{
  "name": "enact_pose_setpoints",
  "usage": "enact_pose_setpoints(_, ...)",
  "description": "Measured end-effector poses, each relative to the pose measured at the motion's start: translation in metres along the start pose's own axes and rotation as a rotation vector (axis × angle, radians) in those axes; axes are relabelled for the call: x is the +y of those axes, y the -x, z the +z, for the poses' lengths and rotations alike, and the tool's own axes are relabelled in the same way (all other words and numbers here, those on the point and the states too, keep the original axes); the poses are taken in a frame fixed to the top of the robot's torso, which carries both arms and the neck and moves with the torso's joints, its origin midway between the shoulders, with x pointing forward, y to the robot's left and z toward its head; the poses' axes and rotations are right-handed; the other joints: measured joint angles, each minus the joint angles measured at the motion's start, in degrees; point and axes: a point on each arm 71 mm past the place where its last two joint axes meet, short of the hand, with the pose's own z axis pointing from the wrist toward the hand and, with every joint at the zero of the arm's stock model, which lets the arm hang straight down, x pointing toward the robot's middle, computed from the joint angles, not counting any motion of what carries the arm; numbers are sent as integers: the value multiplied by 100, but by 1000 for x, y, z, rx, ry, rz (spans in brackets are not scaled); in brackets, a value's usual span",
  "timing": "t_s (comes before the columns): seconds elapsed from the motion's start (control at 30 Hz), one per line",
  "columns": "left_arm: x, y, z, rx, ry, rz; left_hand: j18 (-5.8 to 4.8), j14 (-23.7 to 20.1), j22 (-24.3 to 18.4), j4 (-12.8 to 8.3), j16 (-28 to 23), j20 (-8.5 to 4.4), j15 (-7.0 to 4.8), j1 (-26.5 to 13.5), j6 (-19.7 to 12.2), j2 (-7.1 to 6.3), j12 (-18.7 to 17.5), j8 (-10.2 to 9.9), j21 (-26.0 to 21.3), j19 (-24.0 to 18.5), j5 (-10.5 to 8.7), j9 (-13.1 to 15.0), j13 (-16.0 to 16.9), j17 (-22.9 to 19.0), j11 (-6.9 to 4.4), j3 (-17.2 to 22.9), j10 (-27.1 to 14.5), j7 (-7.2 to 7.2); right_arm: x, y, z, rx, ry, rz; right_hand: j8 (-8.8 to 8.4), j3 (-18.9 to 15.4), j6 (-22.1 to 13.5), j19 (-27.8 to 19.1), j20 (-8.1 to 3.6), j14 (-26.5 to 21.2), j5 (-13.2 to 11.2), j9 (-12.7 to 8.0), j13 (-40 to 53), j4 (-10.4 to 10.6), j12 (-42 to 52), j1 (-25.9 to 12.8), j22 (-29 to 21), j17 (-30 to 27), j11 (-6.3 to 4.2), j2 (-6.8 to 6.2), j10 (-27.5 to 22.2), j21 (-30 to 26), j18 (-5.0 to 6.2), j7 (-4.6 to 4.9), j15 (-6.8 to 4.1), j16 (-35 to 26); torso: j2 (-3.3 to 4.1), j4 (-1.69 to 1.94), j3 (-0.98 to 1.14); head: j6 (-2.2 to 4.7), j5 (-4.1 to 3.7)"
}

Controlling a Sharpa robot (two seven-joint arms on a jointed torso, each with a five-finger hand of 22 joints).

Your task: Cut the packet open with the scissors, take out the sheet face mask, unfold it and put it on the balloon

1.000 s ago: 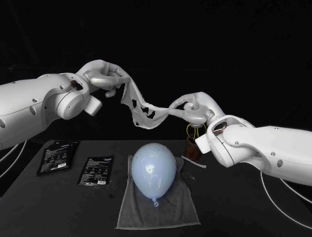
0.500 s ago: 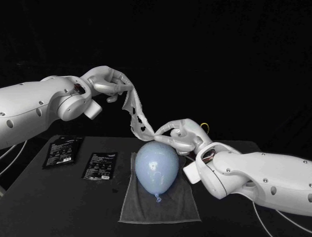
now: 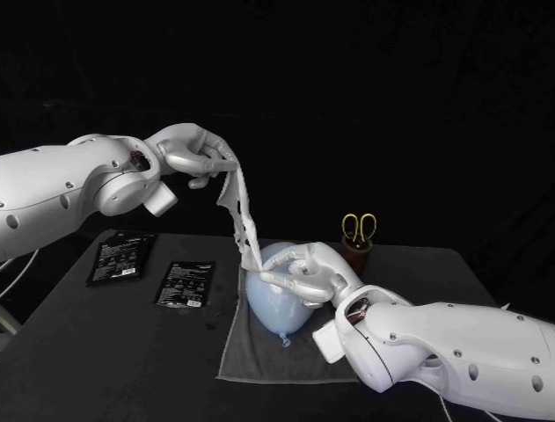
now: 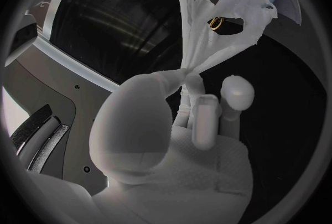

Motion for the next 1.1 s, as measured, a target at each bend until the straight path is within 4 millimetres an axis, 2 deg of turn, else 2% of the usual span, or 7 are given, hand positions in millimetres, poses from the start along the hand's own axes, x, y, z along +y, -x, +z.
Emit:
enact_pose_setpoints(0.2, 8, -8, -7, 40, 13, 8, 0, 0, -4, 0, 0, 0, 0, 0, 0, 0, 0, 22, 0, 0, 0, 0, 8, 0, 0, 0, 0, 0, -7, -4, -6, 7, -12, 12, -7, 0, 5, 0, 0, 0, -1, 0, -1, 0, -11, -1, 1, -1, 0, -1, 0, 0, 0, -6, 0, -14, -47, 7, -4, -75, 36)
enact_pose_setpoints(0.33, 11, -12, -10, 64, 20, 14, 0, 0, -13, 0, -1, 0, 0, 0, 0, 0, 0, 24, 0, 0, 0, 0, 11, 0, 0, 0, 0, 0, -11, -3, -12, 5, -19, 17, -8, 0, 7, 0, 0, 0, -9, 0, -3, 1, -21, -16, 2, 0, 0, -16, 0, 0, 0, -9, 0, 5, -53, 1, -5, -110, 39)
enact_pose_setpoints(0.47, 15, -18, -12, 88, 30, 19, 0, 0, -18, 0, -1, 0, 0, 0, 0, -1, 0, 25, -1, 0, -1, 0, 11, 0, 0, 0, 0, 0, -15, -4, -18, 7, -30, 24, -14, 18, 8, 0, 0, 0, -11, 0, -5, -17, -26, -24, 4, 1, 0, -24, 0, 0, -1, -10, 0, 5, -45, -8, -4, -120, 36)
enact_pose_setpoints(0.63, 24, -28, -15, 119, 45, 16, 0, 0, -21, 0, -1, 1, 0, 0, 0, -1, 0, 25, -1, -1, -12, 0, 18, 0, 0, 0, 0, 0, -21, -5, -24, 9, -45, 34, 8, 18, 8, -1, 1, 0, 14, 0, -3, -17, -36, -23, 4, 3, 0, -24, 0, 0, -1, -11, 0, 5, -23, -12, 10, -139, 36)
enact_pose_setpoints(0.8, 32, -39, -16, 149, 58, 9, 0, 0, -23, 0, -1, 1, 0, -1, 0, -1, 0, 24, -1, -1, -22, 0, 18, 0, 0, 0, 0, 0, -27, -2, -34, 7, -65, 42, 8, 18, 5, -1, 1, 0, 15, 0, -1, -17, -15, -23, 5, 4, 0, -24, 0, 0, -1, -12, 0, 2, -2, -21, 14, -166, 19)
enact_pose_setpoints(1.1, 33, -50, -16, 178, 56, 7, 0, 0, -26, -17, -1, 1, 0, -8, -1, -8, 0, 22, -1, -1, 0, 0, 18, 0, 0, 17, 0, 0, -35, 9, -50, -7, -97, 48, 7, 16, -4, -2, 2, 0, 15, 1, 0, -16, -15, -39, 3, 4, 0, -39, 0, -1, -3, -17, 0, -1, 20, -28, 26, -209, -10)
